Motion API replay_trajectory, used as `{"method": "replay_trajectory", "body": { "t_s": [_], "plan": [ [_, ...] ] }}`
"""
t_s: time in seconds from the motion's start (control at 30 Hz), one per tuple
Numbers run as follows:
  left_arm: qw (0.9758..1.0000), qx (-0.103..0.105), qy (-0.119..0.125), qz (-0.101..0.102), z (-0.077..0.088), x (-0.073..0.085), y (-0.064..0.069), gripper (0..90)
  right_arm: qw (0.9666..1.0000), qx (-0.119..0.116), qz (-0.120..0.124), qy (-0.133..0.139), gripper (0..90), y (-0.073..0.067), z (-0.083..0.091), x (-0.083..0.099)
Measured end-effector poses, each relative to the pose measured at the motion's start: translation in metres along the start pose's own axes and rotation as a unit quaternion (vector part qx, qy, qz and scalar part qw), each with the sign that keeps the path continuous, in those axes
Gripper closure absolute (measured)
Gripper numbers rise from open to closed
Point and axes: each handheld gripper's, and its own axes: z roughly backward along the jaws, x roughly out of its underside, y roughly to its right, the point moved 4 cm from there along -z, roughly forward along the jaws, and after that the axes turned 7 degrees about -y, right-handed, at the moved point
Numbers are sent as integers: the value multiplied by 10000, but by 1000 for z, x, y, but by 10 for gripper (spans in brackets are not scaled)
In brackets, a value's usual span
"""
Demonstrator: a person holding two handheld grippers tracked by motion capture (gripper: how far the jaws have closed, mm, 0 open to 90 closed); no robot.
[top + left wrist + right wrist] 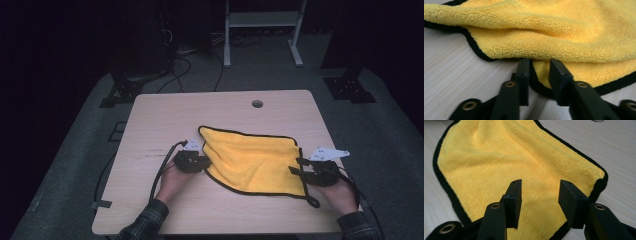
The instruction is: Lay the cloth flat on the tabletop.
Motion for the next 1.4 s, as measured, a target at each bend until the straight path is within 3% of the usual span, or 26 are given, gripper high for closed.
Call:
{"method": "replay_trajectory", "body": {
  "t_s": [0.13,0.4,0.57,0.67,0.77,0.8,0.83,0.87,0.97,1.13,1.4],
  "plan": [
    [10000,-7,-16,-67,3,0,2,824,9999,-82,73,-61,477,-2,2,6],
    [9996,51,281,48,33,9,4,835,9979,-462,287,-345,443,-16,5,31],
    [9987,146,459,145,44,12,7,840,9947,-694,512,-564,419,-26,4,40],
    [9978,220,591,186,49,11,8,841,9915,-700,616,-907,453,-28,-3,48],
    [9966,307,723,246,55,12,8,841,9920,-691,583,-886,519,-27,-3,48],
    [9962,356,758,252,57,12,8,841,9920,-653,573,-918,566,-27,-3,48],
    [9958,400,784,267,58,13,8,841,9922,-610,561,-927,694,-26,-3,47],
    [9951,448,828,300,60,14,8,841,9922,-610,561,-927,694,-26,-3,47],
    [9933,573,914,419,63,19,8,842,9923,-518,656,-919,818,-27,-4,46],
    [9917,569,1085,391,72,20,8,844,9935,-608,478,-836,842,-22,-5,39],
    [9870,404,1479,480,90,11,1,851,9989,-374,225,-173,848,-5,7,4]
  ]
}}
